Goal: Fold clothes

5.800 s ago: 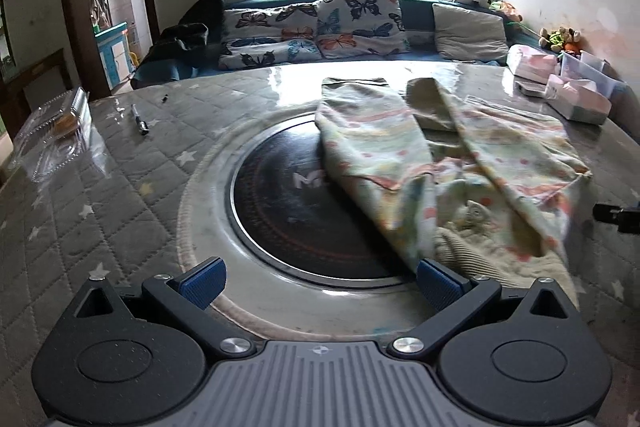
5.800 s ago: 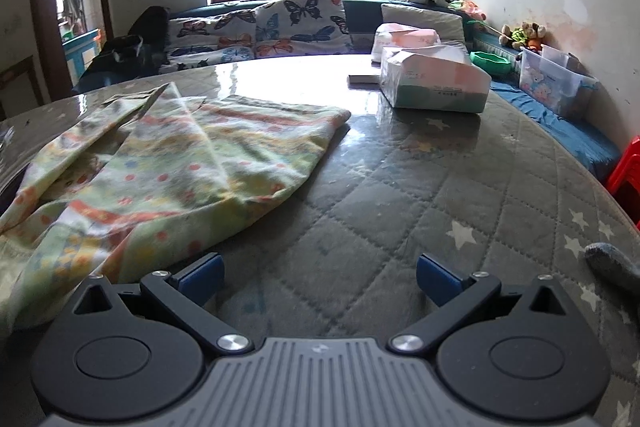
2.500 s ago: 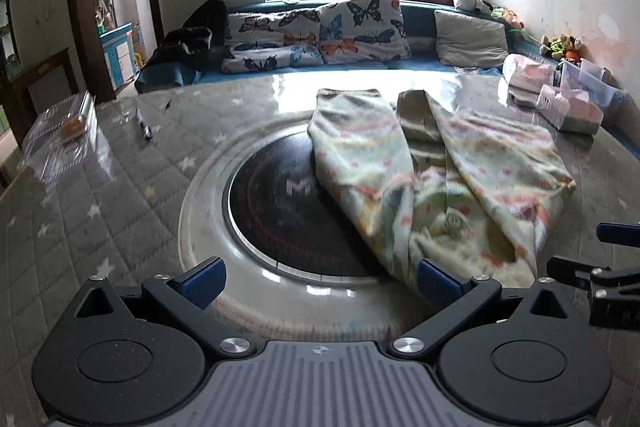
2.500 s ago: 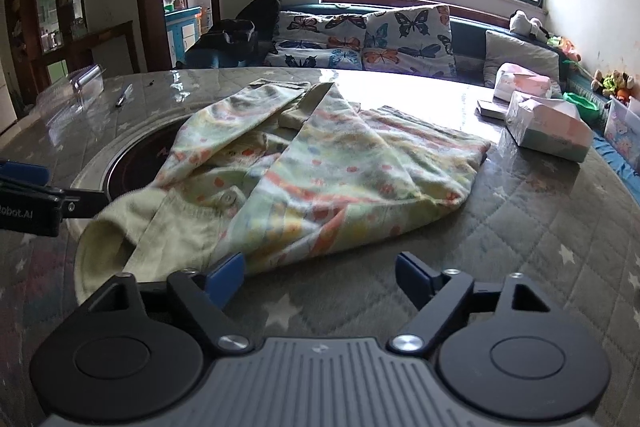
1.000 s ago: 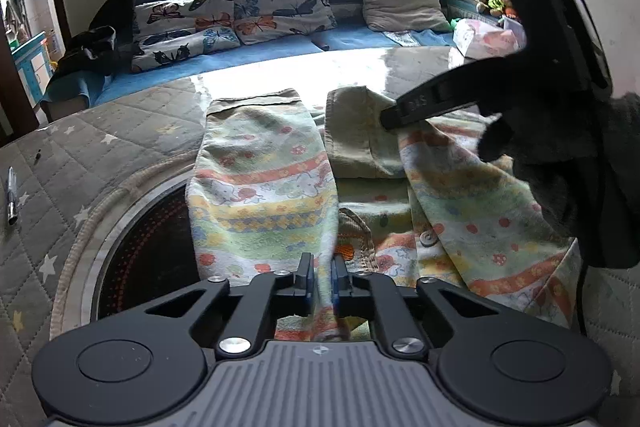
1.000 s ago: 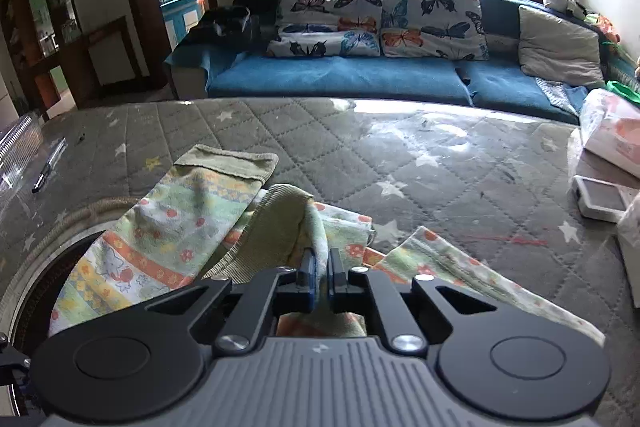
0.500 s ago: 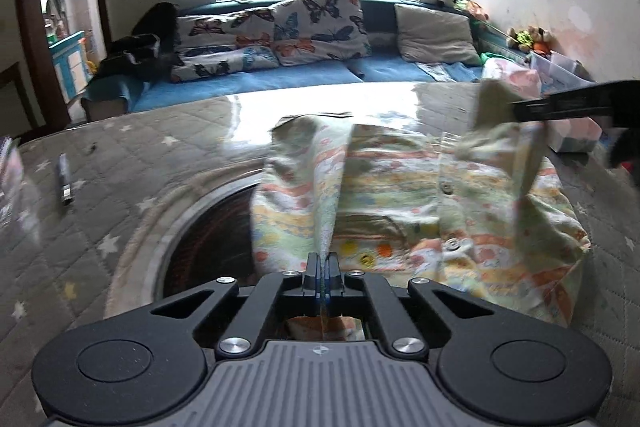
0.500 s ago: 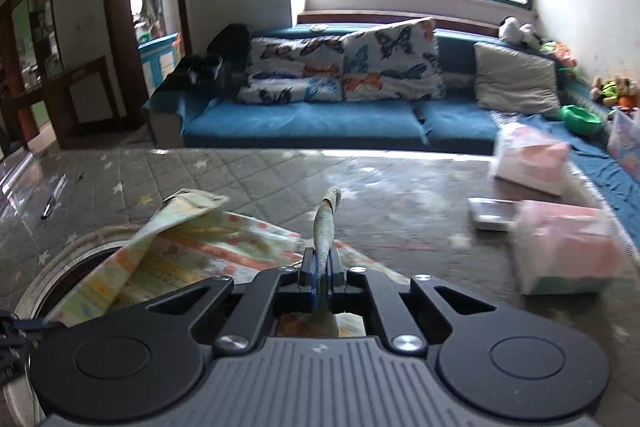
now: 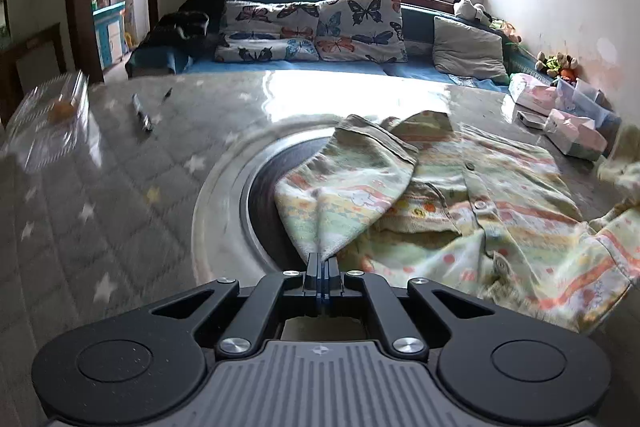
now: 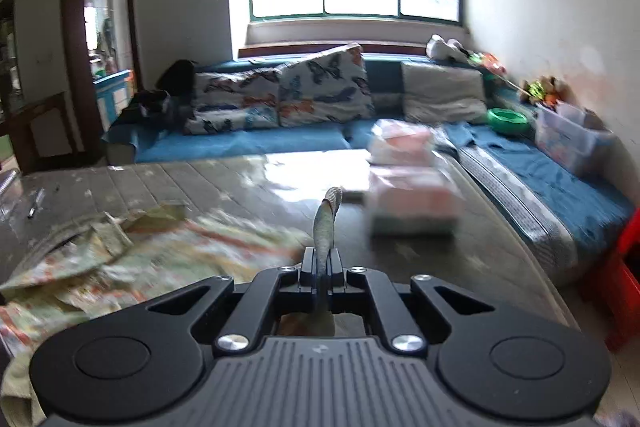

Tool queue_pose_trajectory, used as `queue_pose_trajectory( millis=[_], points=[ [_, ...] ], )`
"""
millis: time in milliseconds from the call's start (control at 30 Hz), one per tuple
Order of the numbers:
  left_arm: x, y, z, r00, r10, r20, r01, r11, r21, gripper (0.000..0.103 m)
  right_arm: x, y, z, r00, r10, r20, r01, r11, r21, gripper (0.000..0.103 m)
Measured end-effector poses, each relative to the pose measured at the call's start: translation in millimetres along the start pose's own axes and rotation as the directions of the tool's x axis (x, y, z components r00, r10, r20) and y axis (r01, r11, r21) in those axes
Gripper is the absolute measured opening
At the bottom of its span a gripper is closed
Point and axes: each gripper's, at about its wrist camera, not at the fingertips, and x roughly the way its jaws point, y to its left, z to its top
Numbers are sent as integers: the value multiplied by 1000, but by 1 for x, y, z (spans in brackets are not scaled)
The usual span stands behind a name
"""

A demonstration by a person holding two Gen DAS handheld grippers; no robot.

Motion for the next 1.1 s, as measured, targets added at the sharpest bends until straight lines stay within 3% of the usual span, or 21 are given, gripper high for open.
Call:
queue_pose_trajectory(
  millis=[200,333,467,633,800,933,1100],
  points=[
    [-25,4,-28,999,-21,-32,21,1000,-12,1,-7,-30,-43,992,-71,-105,75,996,38,4],
    [-34,10,-40,997,-32,-65,30,999,-40,1,-9,-41,-70,978,-106,-178,118,991,59,11],
    [-37,13,-44,996,-33,-81,30,999,-36,5,-21,-51,-75,974,-154,-166,166,984,62,20],
    [-40,11,-41,997,-36,-66,35,999,-19,10,-25,-53,-70,980,-153,-128,162,985,62,21],
    [-46,11,-44,999,-20,-46,20,1000,-4,32,9,-44,-70,983,-101,-154,109,993,41,21],
    [-54,15,-42,999,-25,-32,25,1000,-6,38,40,-46,-74,977,-110,-182,121,991,53,21],
    [-56,13,-30,1000,-17,-5,17,1000,16,41,49,-56,-76,969,-177,-171,189,980,62,21]
  ],
)
